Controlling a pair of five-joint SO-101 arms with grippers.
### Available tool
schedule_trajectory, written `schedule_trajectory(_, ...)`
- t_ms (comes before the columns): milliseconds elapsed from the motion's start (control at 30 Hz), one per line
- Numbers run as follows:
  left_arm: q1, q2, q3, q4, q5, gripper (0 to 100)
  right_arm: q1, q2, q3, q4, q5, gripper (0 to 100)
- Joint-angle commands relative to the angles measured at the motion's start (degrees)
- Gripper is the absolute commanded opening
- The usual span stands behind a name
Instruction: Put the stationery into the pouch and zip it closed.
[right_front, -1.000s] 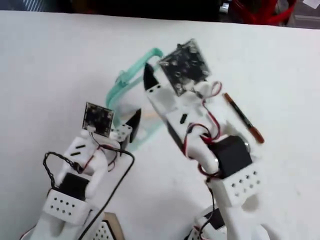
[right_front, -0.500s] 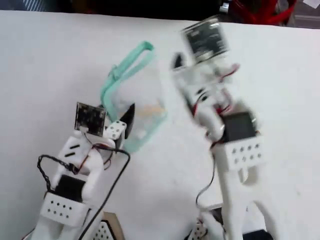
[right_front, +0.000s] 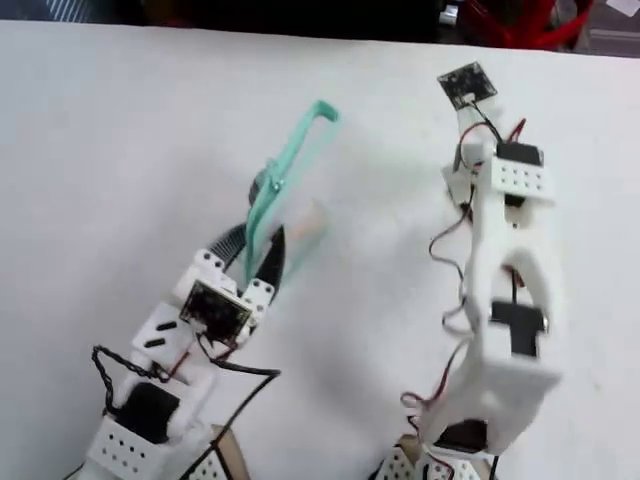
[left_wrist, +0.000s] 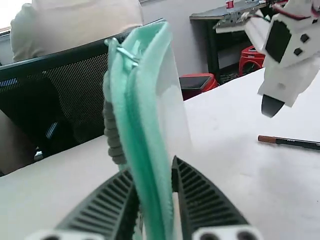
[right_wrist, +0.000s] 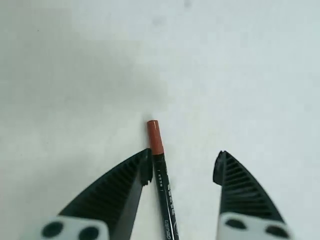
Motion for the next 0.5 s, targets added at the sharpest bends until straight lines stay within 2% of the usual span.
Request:
schedule_trajectory(0,0.84,-0.84,-0.26,0.18,-0.7,10,0.66,10.95,-14.86,6.11,0.7,19.7)
schedule_trajectory(167,0.84,0.48,-0.26,-0.35,-0.7,10,1.54,24.92,-35.6,19.12,0.7,19.7)
schedule_trajectory(333,0.84,0.57,-0.35,-0.35,-0.7,10,1.89,36.44,-52.75,27.3,1.05,19.5)
schedule_trajectory(467,0.84,0.57,-0.35,-0.35,-0.7,10,1.8,44.79,-63.03,31.78,6.77,18.4)
